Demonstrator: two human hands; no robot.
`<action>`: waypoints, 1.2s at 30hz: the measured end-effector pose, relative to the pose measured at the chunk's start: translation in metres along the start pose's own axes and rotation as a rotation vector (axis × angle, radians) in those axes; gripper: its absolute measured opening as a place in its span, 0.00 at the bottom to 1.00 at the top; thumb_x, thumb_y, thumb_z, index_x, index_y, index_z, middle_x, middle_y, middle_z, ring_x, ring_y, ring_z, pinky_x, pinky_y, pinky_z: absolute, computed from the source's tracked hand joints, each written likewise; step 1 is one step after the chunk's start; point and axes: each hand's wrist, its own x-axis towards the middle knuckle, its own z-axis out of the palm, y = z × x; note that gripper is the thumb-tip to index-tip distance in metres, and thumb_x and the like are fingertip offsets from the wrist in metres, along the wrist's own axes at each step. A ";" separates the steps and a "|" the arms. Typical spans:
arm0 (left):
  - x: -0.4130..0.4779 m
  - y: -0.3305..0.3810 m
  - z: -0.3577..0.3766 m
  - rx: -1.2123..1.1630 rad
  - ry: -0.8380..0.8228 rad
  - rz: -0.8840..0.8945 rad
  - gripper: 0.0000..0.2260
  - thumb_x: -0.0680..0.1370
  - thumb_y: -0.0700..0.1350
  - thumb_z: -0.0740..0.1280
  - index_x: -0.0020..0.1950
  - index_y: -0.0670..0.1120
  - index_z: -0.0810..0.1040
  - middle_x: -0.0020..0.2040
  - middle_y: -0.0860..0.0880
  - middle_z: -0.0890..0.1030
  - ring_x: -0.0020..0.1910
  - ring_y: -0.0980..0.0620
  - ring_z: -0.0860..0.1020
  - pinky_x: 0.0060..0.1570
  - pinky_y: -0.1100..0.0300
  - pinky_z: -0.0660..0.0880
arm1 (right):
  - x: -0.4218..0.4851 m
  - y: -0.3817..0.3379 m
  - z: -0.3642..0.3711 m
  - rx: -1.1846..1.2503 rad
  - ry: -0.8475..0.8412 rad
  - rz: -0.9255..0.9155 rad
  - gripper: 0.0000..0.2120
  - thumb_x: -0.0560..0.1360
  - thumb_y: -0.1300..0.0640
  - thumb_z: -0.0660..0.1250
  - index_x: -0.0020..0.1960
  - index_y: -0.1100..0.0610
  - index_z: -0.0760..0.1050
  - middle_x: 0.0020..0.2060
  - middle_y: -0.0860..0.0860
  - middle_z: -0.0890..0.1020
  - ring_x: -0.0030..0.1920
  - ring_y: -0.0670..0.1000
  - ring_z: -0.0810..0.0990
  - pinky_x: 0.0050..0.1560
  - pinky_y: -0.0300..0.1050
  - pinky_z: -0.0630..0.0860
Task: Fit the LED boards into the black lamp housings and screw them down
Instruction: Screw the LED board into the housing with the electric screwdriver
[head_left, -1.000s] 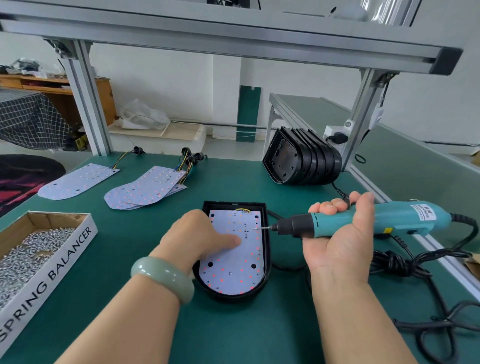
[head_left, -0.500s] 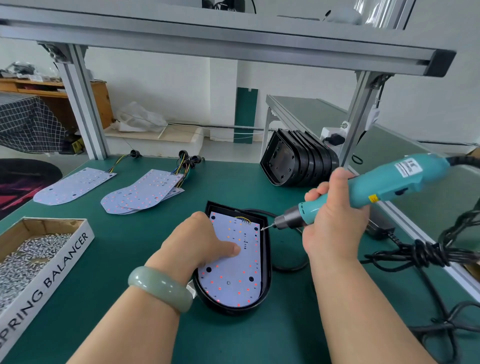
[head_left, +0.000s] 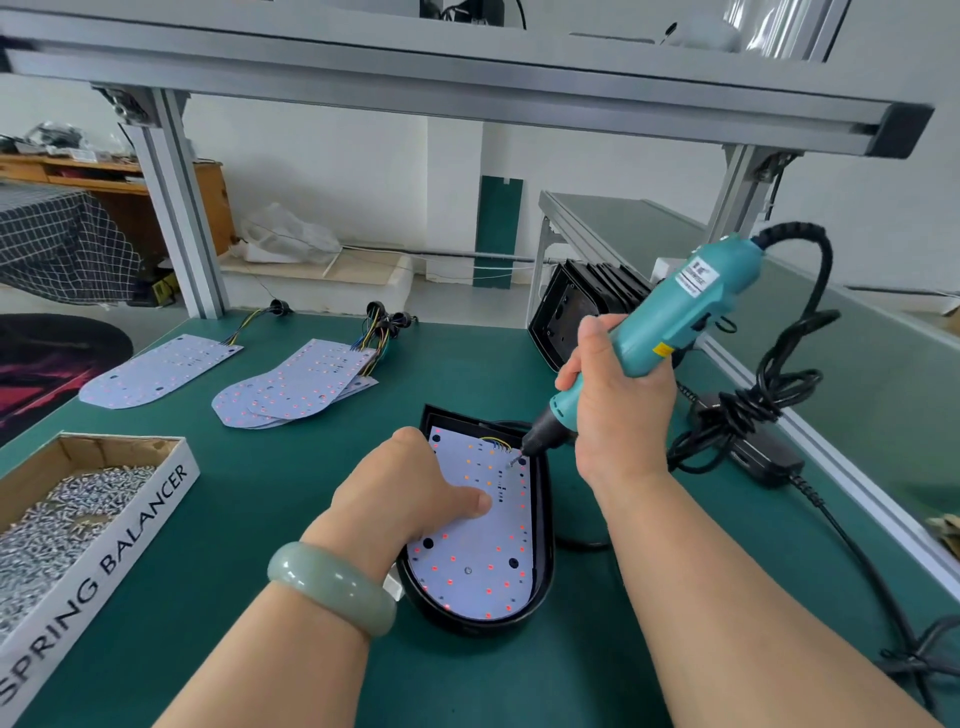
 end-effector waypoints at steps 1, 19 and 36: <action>0.000 0.000 0.000 -0.001 -0.002 0.001 0.27 0.64 0.61 0.75 0.49 0.45 0.68 0.40 0.51 0.74 0.36 0.52 0.73 0.33 0.59 0.67 | 0.001 0.000 0.000 -0.009 -0.013 -0.009 0.06 0.77 0.60 0.67 0.49 0.60 0.70 0.27 0.51 0.73 0.23 0.46 0.72 0.28 0.35 0.71; -0.006 0.006 -0.001 0.012 0.011 -0.008 0.27 0.66 0.60 0.74 0.50 0.44 0.67 0.38 0.50 0.75 0.33 0.52 0.73 0.29 0.60 0.66 | 0.002 0.002 0.001 -0.050 -0.124 -0.007 0.08 0.71 0.54 0.68 0.45 0.56 0.71 0.24 0.45 0.73 0.23 0.47 0.70 0.27 0.37 0.70; -0.006 0.007 -0.001 0.033 0.025 -0.004 0.27 0.66 0.60 0.74 0.49 0.44 0.65 0.38 0.51 0.72 0.32 0.55 0.71 0.27 0.60 0.63 | -0.012 -0.005 0.002 -0.062 0.026 0.025 0.09 0.71 0.61 0.68 0.38 0.52 0.70 0.22 0.44 0.74 0.22 0.46 0.71 0.24 0.37 0.69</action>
